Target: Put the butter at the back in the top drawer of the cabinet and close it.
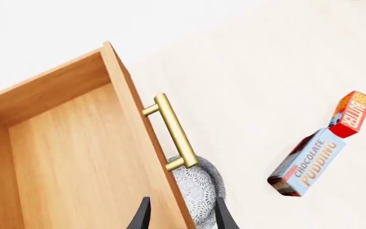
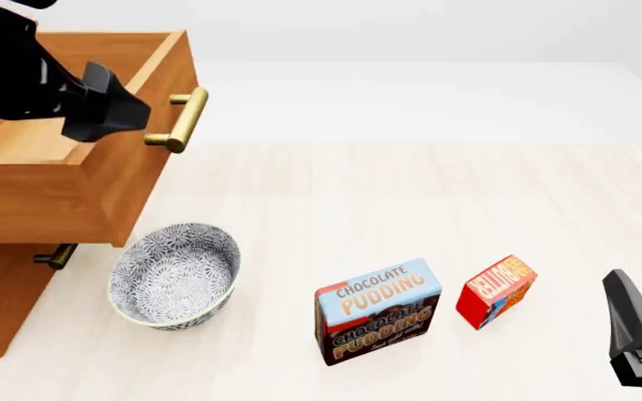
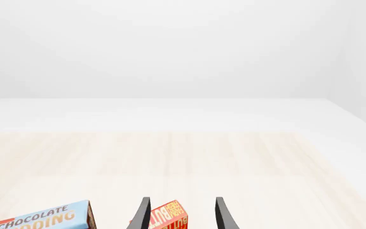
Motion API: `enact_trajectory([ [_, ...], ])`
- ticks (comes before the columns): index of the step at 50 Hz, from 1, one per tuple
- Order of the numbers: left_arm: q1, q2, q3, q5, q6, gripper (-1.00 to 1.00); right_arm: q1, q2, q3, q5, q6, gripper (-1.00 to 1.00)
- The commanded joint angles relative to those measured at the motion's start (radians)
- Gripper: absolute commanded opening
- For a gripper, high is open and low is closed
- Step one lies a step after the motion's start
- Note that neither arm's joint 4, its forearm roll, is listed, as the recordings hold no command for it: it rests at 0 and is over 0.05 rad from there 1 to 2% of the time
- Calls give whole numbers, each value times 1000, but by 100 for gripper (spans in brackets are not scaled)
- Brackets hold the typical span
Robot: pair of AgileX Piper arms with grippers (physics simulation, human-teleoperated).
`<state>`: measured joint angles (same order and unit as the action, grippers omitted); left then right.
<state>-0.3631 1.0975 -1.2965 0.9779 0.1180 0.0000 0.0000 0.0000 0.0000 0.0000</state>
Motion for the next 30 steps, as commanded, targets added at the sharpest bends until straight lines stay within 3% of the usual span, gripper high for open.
enact_trajectory([
  [1,-18,-7,-16,3,-2,100,0,0,0,0,0,100],
  [30,-91,10,-81,-3,-22,100,0,0,0,0,0,100],
])
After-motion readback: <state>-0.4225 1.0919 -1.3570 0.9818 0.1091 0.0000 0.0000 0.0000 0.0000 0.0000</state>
